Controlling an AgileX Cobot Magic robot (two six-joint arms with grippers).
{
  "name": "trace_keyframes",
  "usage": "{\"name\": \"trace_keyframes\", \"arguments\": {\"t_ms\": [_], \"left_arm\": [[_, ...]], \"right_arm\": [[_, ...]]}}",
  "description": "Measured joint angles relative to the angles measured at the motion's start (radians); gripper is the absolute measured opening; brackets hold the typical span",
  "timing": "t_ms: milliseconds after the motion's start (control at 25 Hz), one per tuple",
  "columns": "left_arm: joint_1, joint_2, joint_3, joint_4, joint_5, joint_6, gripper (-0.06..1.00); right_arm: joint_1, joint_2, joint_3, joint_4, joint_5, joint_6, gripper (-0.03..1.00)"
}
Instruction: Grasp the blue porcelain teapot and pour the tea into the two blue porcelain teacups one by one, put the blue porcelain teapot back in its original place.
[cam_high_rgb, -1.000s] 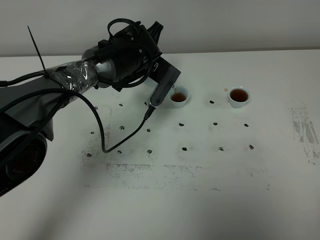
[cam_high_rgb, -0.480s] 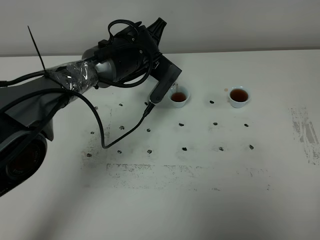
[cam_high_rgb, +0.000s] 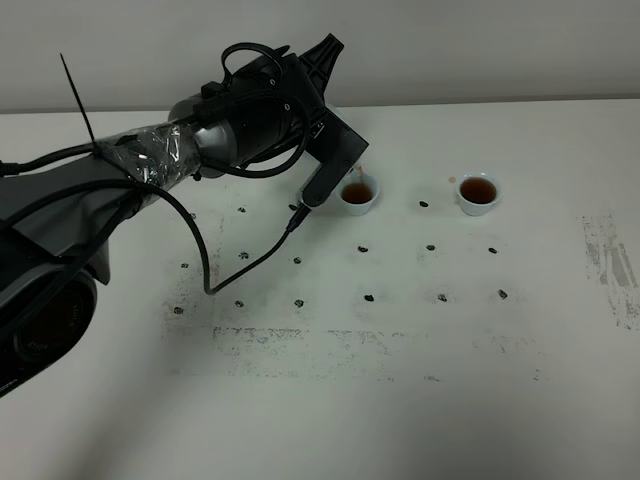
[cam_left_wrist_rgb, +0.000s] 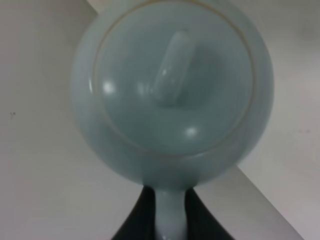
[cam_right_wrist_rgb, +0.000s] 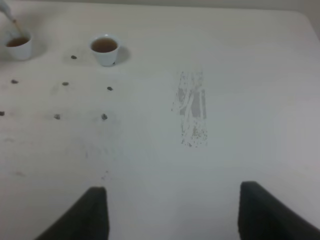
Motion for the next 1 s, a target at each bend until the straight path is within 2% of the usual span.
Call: {"name": "trace_keyframes", "arguments": {"t_ms": [320,600,1000], "left_arm": [[0.000,0.000,0.000,0.000,-0.002,0.020,0.04],[-0.009,0.000,0.000,0.000,-0.004,0.104,0.04],[-0.011,0.000,0.000,0.001,-0.004,0.116,0.04]], "right_arm": [[0.000,0.000,0.000,0.000,0.000,0.000,0.57],[0.000,0.000,0.000,0.000,0.000,0.000,0.57],[0.000,0.000,0.000,0.000,0.000,0.000,0.57]]}}
